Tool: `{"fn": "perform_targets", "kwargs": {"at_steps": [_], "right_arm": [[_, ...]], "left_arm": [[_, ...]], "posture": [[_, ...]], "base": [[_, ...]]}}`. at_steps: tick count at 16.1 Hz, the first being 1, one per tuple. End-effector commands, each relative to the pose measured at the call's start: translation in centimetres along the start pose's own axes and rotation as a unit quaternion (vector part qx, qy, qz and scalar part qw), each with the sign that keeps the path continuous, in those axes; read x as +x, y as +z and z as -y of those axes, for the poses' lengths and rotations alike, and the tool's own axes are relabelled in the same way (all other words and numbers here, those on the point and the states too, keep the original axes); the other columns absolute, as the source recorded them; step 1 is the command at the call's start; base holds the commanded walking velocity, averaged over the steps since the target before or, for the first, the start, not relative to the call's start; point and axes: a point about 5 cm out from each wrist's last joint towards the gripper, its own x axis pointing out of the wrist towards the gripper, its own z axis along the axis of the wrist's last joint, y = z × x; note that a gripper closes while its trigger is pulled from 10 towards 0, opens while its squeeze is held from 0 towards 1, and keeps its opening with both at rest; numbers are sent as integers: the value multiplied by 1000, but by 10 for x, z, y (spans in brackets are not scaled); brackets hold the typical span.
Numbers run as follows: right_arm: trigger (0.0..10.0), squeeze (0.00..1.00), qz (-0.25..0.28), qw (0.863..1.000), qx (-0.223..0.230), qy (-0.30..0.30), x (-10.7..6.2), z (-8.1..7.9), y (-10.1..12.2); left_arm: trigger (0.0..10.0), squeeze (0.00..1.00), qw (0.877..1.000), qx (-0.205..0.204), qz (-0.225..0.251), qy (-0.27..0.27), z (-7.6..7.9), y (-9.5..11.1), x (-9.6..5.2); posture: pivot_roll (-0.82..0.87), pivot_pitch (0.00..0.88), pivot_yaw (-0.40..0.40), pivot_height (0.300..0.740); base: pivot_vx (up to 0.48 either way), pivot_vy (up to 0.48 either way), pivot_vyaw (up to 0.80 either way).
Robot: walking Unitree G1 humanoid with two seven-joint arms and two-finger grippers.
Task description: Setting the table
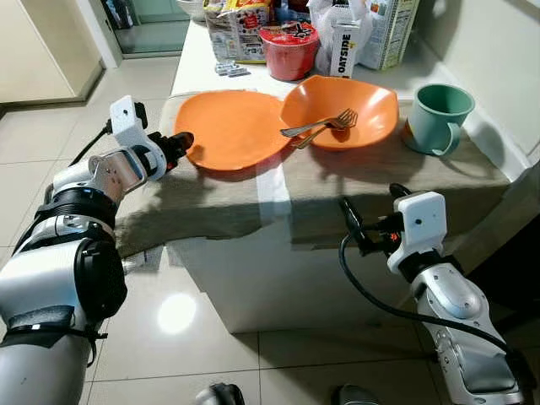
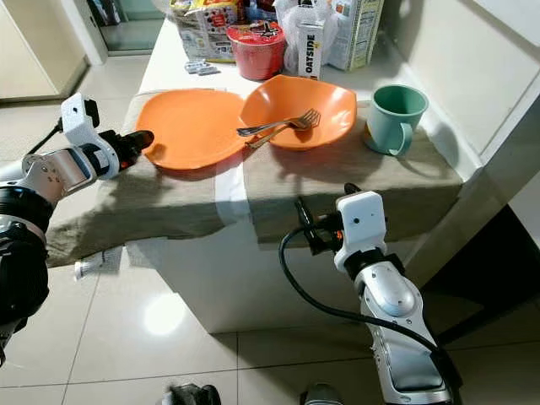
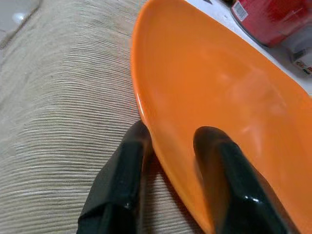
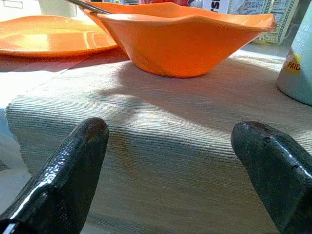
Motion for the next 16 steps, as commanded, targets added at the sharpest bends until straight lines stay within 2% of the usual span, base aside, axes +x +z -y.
{"fn": "perform_targets", "kwargs": {"at_steps": [1, 7, 16], "right_arm": [[10000, 0, 8, 1000, -3, -1, -2, 0, 5], [10000, 0, 6, 1000, -2, 0, -3, 0, 5], [10000, 0, 3, 1000, -1, 1, -1, 0, 3]], "left_arm": [[0, 0, 1000, -10, 10, -22, 11, 9, 2], [0, 0, 1000, -8, 10, -17, 8, 9, 1], [0, 0, 998, -14, 60, 9, -4, 31, -11]], "posture": [[-277, 77, 80, 740], [-277, 85, 81, 740], [-268, 88, 76, 740]], "base": [[0, 0, 0], [0, 0, 0], [0, 0, 0]]}}
